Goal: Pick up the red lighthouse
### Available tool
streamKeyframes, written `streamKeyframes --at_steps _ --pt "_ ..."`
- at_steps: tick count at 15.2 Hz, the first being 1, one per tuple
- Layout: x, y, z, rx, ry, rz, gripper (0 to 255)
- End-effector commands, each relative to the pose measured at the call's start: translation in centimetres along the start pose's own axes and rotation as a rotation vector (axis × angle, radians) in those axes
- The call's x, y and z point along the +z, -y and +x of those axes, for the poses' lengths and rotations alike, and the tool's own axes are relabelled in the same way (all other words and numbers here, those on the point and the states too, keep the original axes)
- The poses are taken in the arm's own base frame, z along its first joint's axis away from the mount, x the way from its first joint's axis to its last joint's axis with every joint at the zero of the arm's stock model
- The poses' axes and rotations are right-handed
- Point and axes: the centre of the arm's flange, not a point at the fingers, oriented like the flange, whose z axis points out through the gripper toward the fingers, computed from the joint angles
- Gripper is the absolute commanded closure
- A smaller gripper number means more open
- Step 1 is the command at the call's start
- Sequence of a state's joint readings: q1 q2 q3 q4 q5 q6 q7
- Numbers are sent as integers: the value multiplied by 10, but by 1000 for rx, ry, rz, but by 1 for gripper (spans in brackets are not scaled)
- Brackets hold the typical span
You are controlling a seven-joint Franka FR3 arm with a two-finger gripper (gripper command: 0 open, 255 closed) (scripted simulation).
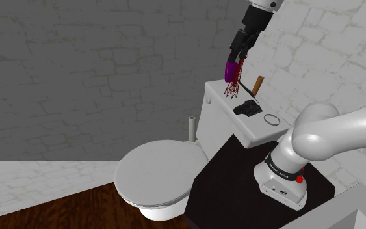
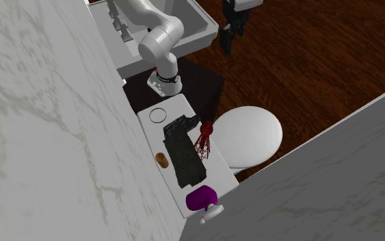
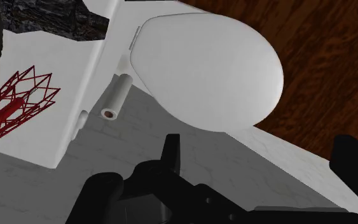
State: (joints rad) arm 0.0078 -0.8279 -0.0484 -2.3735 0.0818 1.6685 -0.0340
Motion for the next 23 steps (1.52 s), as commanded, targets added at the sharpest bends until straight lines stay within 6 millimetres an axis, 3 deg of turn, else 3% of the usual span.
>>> streamKeyframes --at_steps 1,12,23 --pt "0 0 0 0 0 0 0" --pt "-16 -153 80 126 257 84 0" --pt "-1 -314 139 252 515 168 0"
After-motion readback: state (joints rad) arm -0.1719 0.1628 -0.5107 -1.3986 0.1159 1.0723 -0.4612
